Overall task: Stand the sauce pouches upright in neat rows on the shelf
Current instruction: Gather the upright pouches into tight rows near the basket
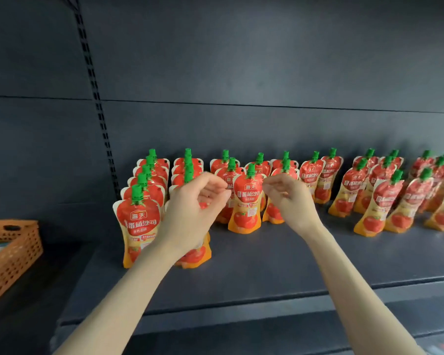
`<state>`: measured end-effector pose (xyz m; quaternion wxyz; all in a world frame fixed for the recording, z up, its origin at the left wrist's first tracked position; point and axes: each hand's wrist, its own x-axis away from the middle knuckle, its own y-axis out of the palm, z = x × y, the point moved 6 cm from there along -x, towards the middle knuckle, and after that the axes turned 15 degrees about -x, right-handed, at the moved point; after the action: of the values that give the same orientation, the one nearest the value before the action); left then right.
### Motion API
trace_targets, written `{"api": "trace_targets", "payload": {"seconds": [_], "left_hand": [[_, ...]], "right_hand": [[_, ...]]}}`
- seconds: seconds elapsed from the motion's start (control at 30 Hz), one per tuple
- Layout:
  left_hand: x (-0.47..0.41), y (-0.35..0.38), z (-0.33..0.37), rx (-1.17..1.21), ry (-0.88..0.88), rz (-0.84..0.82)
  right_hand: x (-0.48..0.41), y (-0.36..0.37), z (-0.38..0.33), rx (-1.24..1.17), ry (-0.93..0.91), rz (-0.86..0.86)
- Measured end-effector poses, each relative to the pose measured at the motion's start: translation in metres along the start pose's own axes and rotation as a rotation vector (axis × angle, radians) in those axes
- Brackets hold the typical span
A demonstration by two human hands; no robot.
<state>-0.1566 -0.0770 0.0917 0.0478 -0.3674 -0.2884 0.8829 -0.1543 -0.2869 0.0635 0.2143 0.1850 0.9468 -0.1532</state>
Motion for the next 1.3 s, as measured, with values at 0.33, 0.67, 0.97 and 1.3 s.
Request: {"api": "trace_targets", "payload": {"seconds": [0.33, 0.67, 0.97, 1.3], "left_hand": [[-0.137, 0.074, -0.016, -0.356, -0.162, -0.158], [-0.201, 0.11, -0.071, -0.606, -0.275, -0.521], [-0.216, 0.123, -0.106, -0.631, -0.248, -0.74], [-0.221, 0.128, -0.109, -0.636, -0.147, -0.725]], "right_hand": [[-0.132, -0.041, 0.013, 0.186, -0.123, -0.297], [-0.204, -0.013, 0.054, 0.379, 0.041, -0.765], [-0.214, 0.013, 0.067, 0.506, 0.048, -0.911], [-0.225, 0.02, 0.075, 0.486, 0.012, -0.839]]}}
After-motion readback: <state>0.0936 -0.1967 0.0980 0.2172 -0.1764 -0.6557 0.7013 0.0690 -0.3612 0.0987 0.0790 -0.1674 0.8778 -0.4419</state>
